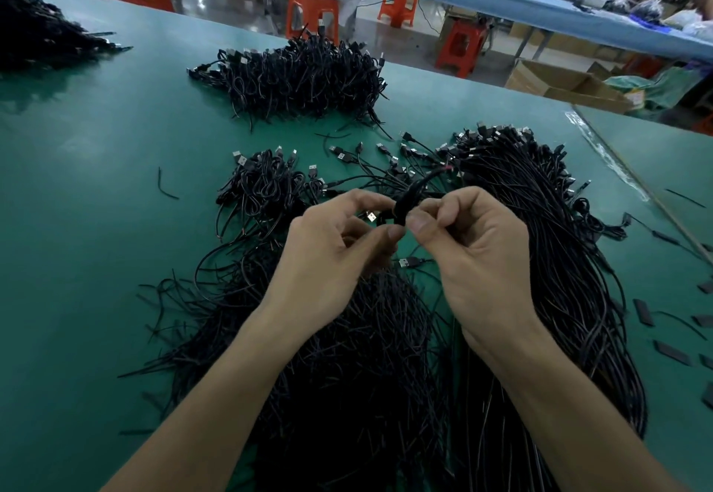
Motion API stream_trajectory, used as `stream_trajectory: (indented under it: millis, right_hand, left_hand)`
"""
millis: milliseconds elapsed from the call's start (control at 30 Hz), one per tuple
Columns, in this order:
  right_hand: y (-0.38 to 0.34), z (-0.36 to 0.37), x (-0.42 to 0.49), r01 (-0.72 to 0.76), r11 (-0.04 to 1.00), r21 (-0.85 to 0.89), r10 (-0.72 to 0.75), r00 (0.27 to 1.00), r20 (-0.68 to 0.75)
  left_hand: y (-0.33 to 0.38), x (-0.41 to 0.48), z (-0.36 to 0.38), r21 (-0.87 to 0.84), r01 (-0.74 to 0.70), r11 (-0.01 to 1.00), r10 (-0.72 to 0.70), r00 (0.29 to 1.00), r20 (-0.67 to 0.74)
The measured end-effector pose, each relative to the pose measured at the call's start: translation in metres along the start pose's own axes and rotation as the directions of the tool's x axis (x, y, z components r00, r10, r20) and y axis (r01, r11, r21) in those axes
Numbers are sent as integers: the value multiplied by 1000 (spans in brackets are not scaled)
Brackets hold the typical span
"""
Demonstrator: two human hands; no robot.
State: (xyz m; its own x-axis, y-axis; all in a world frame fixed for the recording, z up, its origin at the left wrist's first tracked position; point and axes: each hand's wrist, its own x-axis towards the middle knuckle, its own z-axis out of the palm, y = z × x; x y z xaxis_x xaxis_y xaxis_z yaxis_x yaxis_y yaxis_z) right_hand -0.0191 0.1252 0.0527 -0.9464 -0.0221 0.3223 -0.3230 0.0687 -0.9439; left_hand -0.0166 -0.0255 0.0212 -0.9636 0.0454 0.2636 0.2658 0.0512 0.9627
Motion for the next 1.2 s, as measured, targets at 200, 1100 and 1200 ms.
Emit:
stream_trajectory:
  millis: [200, 1100, 1200]
  right_hand:
    - [5, 1, -3, -154, 977, 147, 145, 987, 72]
    - [9, 1, -10, -87, 994, 61, 77, 985, 156]
    - [11, 0, -9, -153, 985, 83, 134, 972, 195]
  left_hand:
    - [8, 4, -2, -139, -85, 987, 79, 995, -54]
    - [6, 1, 2, -190, 131, 973, -117, 990, 84]
    - [9, 0, 3, -221, 22, 975, -8, 998, 64]
